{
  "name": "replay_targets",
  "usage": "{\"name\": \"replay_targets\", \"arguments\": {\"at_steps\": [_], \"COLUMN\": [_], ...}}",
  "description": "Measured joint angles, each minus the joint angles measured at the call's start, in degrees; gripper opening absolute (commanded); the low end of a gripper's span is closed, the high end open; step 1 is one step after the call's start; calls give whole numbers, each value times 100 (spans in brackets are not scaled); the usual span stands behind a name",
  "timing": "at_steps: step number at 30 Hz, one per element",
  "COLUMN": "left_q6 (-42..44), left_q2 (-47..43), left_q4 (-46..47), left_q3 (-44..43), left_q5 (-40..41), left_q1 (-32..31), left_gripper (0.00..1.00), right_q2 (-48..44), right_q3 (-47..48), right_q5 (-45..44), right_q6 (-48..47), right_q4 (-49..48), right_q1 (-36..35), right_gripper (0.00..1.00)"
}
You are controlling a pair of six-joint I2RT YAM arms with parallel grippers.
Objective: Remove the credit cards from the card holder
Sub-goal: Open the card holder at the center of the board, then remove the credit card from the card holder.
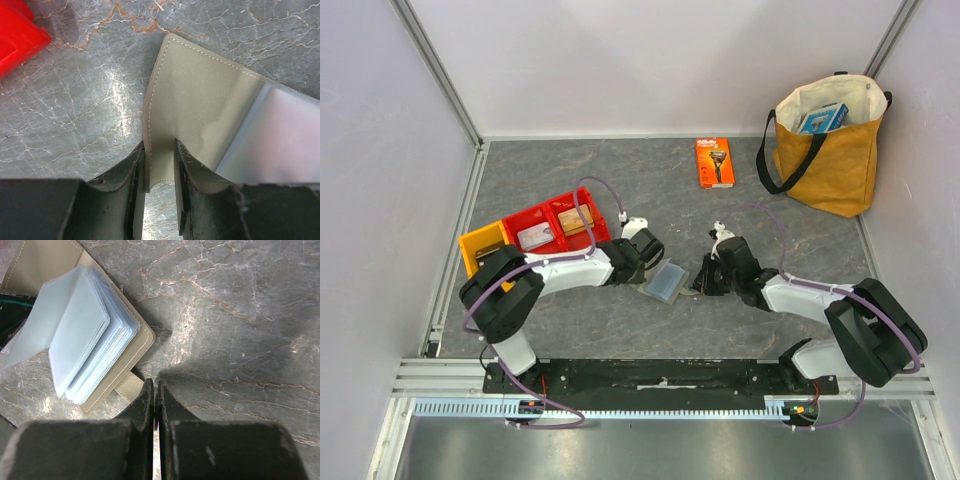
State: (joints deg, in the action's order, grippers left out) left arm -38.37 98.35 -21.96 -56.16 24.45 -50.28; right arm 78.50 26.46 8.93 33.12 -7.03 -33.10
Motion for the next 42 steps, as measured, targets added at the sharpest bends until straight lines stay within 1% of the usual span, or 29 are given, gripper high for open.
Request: {"name": "replay_targets", "arguments": {"at_steps": [1, 4, 5, 6, 8, 9, 10, 12, 15, 19, 23, 28, 35, 42], "left_q6": [-28, -125, -151, -173, -232, -249, -256, -280, -304, -339, -387, -428, -487, -503], "left_q2": [-44, -164, -201, -225, -269, -291, -308, -343, -385, -415, -435, -435, -437, -439], "left_q4": [59, 205, 243, 262, 293, 302, 302, 304, 297, 284, 282, 282, 313, 323], "left_q3": [55, 216, 262, 291, 334, 341, 348, 365, 376, 385, 407, 407, 444, 450], "left_q5": [-76, -260, -321, -374, -483, -525, -555, -573, -640, -671, -682, -704, -721, -778], "left_q1": [15, 59, 66, 70, 70, 68, 63, 35, -7, -72, -111, -122, -122, -122], "left_gripper": [33, 32, 32, 26, 25, 21, 21, 20, 20, 20, 19, 19, 18, 18], "right_q2": [0, -2, -7, -20, -101, -160, -225, -376, -601, -866, -852, -570, -168, 101], "right_q3": [31, 111, 144, 190, 289, 337, 400, 577, 831, 1069, 1113, 872, 240, 52], "right_q5": [-13, -44, -50, -66, -83, -85, -87, -90, -90, -48, 103, 232, 306, 411], "right_q6": [-24, -79, -105, -140, -195, -212, -234, -289, -302, -273, -144, 142, 476, 632], "right_q4": [48, 181, 240, 326, 490, 562, 649, 859, 1032, 1071, 992, 592, 199, -214], "right_q1": [0, 0, 0, 0, 0, 0, 0, 0, 0, 0, 0, 0, 0, 4], "right_gripper": [1, 14, 20, 25, 33, 37, 40, 43, 42, 31, 20, 14, 12, 11]}}
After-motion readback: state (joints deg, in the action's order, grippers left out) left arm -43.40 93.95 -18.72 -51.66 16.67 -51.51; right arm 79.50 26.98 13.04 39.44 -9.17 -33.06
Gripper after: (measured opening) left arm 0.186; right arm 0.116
